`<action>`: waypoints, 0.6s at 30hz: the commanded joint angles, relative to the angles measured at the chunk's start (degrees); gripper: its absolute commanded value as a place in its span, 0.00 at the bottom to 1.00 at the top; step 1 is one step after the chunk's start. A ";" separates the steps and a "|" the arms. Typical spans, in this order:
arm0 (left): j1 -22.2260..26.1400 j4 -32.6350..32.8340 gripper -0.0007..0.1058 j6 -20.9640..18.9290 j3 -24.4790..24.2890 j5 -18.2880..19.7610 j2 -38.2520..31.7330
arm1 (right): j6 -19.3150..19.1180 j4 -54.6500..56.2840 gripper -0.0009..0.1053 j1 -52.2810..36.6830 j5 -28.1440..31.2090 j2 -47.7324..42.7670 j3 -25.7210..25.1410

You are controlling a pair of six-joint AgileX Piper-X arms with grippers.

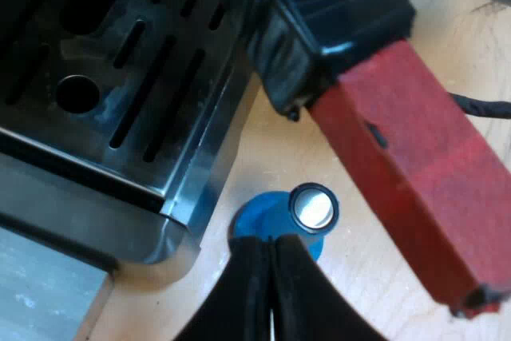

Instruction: Put the handle in the coffee machine

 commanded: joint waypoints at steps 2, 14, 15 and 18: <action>-0.27 -0.24 0.01 -1.21 -0.09 -0.59 -0.31 | 1.18 -1.63 0.26 -0.21 0.14 -2.09 -1.09; -0.27 -0.45 0.01 -1.21 -0.09 -0.59 -0.31 | 7.07 6.24 0.26 -0.21 0.14 -2.09 -1.09; -0.27 -0.45 0.01 -1.21 -0.09 -0.59 -0.31 | 7.07 6.55 0.26 -0.21 0.14 -2.09 -1.09; -0.27 -0.45 0.01 -1.21 -0.09 -0.59 -0.31 | 7.07 6.84 0.26 -0.21 0.14 -2.09 -1.09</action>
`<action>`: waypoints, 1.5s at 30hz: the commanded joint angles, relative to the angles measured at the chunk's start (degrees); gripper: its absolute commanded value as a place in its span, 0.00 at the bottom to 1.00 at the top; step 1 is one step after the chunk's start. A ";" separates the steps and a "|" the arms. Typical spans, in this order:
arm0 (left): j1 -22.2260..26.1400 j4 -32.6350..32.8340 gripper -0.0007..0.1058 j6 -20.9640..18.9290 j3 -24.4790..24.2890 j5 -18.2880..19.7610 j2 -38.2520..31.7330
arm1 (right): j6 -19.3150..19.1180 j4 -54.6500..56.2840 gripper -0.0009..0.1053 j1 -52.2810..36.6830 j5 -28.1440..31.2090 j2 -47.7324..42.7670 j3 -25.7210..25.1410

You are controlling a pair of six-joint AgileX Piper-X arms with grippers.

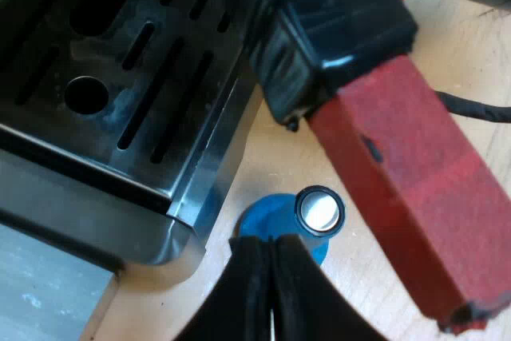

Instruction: Put the handle in the coffee machine

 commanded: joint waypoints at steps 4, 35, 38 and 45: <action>-0.27 -0.14 0.01 -0.65 -0.09 -0.59 -0.31 | 0.46 2.71 0.26 -0.21 0.14 -1.16 -0.67; -0.27 -0.21 0.01 -0.86 -0.09 -0.10 -0.31 | 0.19 5.24 0.26 4.53 0.77 -8.20 10.56; -0.27 -0.21 0.01 -0.86 -0.09 -0.10 -0.31 | 0.19 6.45 0.26 6.01 -0.45 -10.96 12.80; -0.27 -0.21 0.01 -0.86 -0.20 -0.10 -0.31 | 2.41 18.88 0.26 8.13 -9.18 -19.35 13.54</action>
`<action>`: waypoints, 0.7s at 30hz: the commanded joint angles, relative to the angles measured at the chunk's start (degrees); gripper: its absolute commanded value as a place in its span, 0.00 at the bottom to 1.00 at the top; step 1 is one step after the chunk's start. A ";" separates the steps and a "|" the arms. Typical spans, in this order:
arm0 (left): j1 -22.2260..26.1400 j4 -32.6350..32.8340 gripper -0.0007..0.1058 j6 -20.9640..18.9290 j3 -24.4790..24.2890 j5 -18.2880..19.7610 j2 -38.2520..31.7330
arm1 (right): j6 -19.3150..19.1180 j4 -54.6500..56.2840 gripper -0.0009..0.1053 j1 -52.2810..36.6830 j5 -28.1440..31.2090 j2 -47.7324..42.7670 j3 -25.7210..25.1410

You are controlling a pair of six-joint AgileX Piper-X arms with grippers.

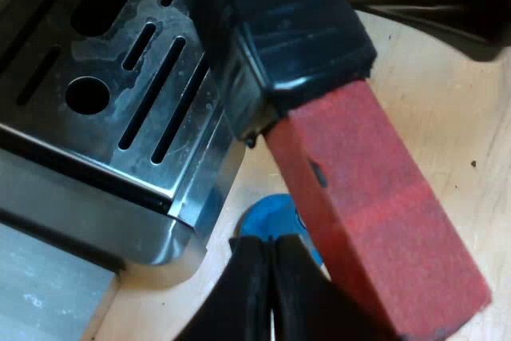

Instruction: Put the handle in the coffee machine

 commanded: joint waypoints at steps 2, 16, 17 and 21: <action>-0.27 -0.13 0.01 -0.80 -0.20 -0.10 -0.31 | 1.26 4.20 0.26 0.75 -4.82 -4.46 -0.03; -0.27 -0.21 0.01 -0.80 -0.20 -0.10 -0.31 | 1.45 19.65 0.26 8.57 -5.81 -21.55 -0.03; -0.27 -0.21 0.01 -0.80 -0.20 -0.10 -0.31 | 1.45 21.10 0.26 9.47 -5.79 -23.13 -0.03; -0.27 -0.21 0.01 -0.95 -0.20 -0.10 -0.31 | 2.77 28.09 0.31 11.57 -3.50 -27.79 -0.03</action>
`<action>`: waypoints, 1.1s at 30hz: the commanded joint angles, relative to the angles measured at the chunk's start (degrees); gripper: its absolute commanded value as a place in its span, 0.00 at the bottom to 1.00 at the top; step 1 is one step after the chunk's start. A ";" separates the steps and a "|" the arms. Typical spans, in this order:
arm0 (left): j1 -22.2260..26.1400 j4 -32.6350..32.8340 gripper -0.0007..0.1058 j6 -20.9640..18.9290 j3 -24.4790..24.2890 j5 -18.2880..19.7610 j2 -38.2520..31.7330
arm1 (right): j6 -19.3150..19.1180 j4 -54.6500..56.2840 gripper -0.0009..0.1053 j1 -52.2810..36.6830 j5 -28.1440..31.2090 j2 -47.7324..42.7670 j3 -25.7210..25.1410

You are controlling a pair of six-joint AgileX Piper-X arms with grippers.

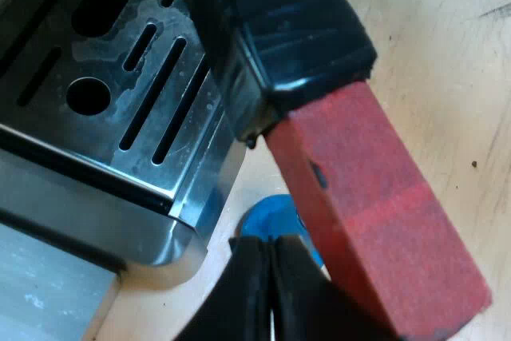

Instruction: Put the handle in the coffee machine

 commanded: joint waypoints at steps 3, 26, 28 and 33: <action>-0.27 -0.40 0.01 -2.16 -0.35 -0.10 -0.31 | 1.19 8.47 0.52 1.63 1.74 -4.41 -0.51; -0.27 -10.48 0.01 -8.14 -0.35 -9.64 -5.02 | 0.69 23.77 0.76 3.52 1.34 -7.25 -8.56; -0.27 -11.54 0.01 -9.57 -0.35 -10.08 -5.90 | 0.69 23.89 0.76 3.52 1.18 -7.25 -8.70; -0.46 -13.80 0.01 -13.88 -0.35 -12.41 -9.17 | 0.69 26.14 0.76 3.52 0.01 -7.25 -10.53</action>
